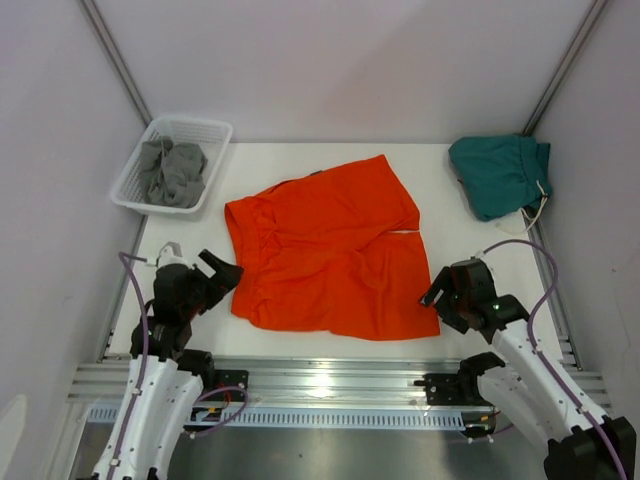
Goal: Fold and stack the shorts
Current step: Fold the shorts
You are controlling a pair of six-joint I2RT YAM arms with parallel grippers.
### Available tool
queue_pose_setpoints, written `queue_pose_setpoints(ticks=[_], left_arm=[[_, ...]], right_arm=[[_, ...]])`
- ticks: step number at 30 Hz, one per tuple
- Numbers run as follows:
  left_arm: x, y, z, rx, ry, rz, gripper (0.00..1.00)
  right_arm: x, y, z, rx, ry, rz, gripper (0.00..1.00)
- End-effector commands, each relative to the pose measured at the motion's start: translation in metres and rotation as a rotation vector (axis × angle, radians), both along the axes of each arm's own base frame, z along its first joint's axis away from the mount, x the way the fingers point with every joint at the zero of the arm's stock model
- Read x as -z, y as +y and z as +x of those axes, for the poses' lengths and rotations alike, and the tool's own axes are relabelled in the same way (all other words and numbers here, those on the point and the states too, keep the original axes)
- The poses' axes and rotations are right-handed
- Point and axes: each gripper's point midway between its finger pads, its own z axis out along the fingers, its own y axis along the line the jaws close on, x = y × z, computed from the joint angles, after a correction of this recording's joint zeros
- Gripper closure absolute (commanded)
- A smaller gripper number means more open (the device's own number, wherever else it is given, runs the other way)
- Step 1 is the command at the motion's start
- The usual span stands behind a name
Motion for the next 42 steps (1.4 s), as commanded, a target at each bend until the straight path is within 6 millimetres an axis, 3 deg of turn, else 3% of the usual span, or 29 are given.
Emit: queue_pose_setpoints(ticks=[1, 3, 6, 9, 13, 16, 21, 30, 32, 35, 37, 42], left_arm=[[0.018, -0.017, -0.017, 0.03, 0.1, -0.03, 0.01], [0.028, -0.018, -0.02, 0.032, 0.137, -0.01, 0.01], [0.044, -0.02, -0.022, 0.032, 0.195, -0.015, 0.01], [0.06, -0.02, -0.026, 0.016, 0.228, -0.027, 0.01], [0.067, -0.02, -0.027, -0.012, 0.208, -0.06, 0.01], [0.07, -0.018, -0.028, -0.017, 0.201, -0.05, 0.01], [0.079, -0.019, -0.027, -0.005, 0.232, -0.042, 0.01], [0.08, -0.017, -0.022, -0.015, 0.218, -0.033, 0.01], [0.08, -0.017, -0.023, -0.014, 0.219, -0.031, 0.01], [0.079, -0.016, -0.023, -0.013, 0.221, -0.024, 0.01], [0.08, -0.016, -0.023, -0.017, 0.227, -0.021, 0.01], [0.088, -0.018, -0.025, -0.008, 0.238, -0.034, 0.01]], right_arm=[[-0.009, -0.01, -0.019, 0.091, 0.034, -0.021, 0.21], [-0.008, -0.012, -0.032, 0.095, 0.065, -0.033, 0.21], [0.002, 0.001, -0.044, 0.072, 0.102, 0.032, 0.22], [0.009, 0.011, -0.049, 0.049, 0.097, 0.051, 0.24], [0.028, 0.012, -0.054, 0.081, 0.121, 0.017, 0.24], [0.037, 0.013, -0.055, 0.089, 0.124, -0.016, 0.25], [0.034, -0.001, -0.044, 0.183, 0.052, -0.084, 0.25], [0.036, -0.005, -0.027, 0.258, 0.013, -0.111, 0.28], [0.035, -0.001, -0.021, 0.259, 0.005, -0.103, 0.33], [0.037, 0.0, -0.018, 0.273, 0.015, -0.117, 0.68], [0.038, -0.001, -0.017, 0.281, 0.021, -0.127, 0.7], [0.036, -0.001, -0.015, 0.283, 0.008, -0.122, 0.93]])
